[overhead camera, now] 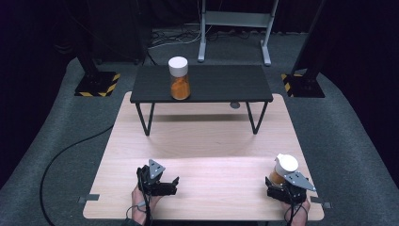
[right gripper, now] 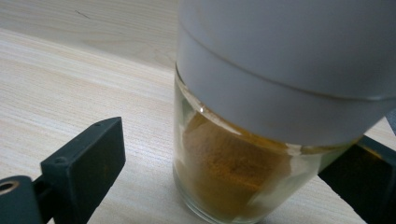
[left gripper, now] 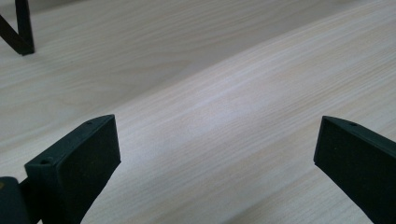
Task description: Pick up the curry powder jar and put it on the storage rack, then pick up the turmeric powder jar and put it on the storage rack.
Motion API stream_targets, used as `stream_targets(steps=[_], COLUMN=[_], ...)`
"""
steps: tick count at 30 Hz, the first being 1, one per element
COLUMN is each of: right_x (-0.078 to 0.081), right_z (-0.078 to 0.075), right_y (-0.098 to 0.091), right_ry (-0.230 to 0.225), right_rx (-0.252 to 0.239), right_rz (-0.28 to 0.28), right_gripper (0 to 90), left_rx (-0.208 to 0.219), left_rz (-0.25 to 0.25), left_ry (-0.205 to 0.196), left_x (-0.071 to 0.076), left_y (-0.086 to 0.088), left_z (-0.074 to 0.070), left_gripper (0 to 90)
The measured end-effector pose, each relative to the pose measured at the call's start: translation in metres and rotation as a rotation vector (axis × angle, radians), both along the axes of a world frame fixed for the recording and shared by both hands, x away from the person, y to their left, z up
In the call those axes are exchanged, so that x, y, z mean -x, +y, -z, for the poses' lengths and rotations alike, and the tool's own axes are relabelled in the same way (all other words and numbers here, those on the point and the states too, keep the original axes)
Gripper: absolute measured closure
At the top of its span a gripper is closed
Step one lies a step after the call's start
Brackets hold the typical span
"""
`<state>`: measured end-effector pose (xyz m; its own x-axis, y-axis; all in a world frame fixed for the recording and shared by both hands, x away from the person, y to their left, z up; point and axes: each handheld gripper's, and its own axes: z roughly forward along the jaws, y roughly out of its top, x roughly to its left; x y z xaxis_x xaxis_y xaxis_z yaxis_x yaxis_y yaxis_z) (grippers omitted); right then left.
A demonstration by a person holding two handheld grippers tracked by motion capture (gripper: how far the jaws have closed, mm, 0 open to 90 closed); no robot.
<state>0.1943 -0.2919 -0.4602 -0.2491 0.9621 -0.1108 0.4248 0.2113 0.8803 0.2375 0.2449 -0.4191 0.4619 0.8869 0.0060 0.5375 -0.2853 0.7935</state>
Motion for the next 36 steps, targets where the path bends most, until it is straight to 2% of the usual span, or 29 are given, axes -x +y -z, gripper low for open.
stream_targets(steps=[5, 11, 14, 21, 24, 29, 35, 36], right_x=[0.001, 0.002, 0.003, 0.004, 0.003, 0.001, -0.007, -0.006], right_z=[0.001, 0.001, 0.002, 0.002, 0.002, 0.000, -0.001, 0.000], right_y=[0.000, -0.001, -0.001, 0.001, -0.003, -0.007, -0.006, -0.006], right_ry=[-0.004, -0.009, -0.015, -0.022, -0.023, -0.035, -0.020, -0.026], right_rx=[-0.002, -0.007, -0.008, -0.002, -0.007, -0.019, -0.011, -0.020], right_rz=[0.002, 0.004, 0.007, 0.010, -0.016, -0.023, -0.021, -0.016], right_gripper=[2.8, 2.7, 2.1, 0.3, 0.0, 0.0, 0.3, 3.3], left_rx=[0.000, 0.004, 0.008, 0.008, 0.005, -0.003, -0.009, -0.018], left_rz=[0.006, -0.006, -0.017, -0.008, 0.002, 0.014, 0.014, 0.015], left_ry=[0.017, 0.012, 0.029, 0.058, 0.072, 0.097, 0.107, 0.108], left_x=[-0.003, -0.002, -0.001, -0.006, -0.009, -0.012, -0.016, -0.016], left_y=[-0.001, -0.001, 0.000, 0.003, 0.002, 0.000, -0.001, -0.003], left_z=[0.004, 0.006, 0.011, 0.014, 0.016, 0.020, 0.020, 0.020], left_gripper=[0.1, 0.2, 0.1, 0.1, 0.2, 0.1, 0.1, 0.1])
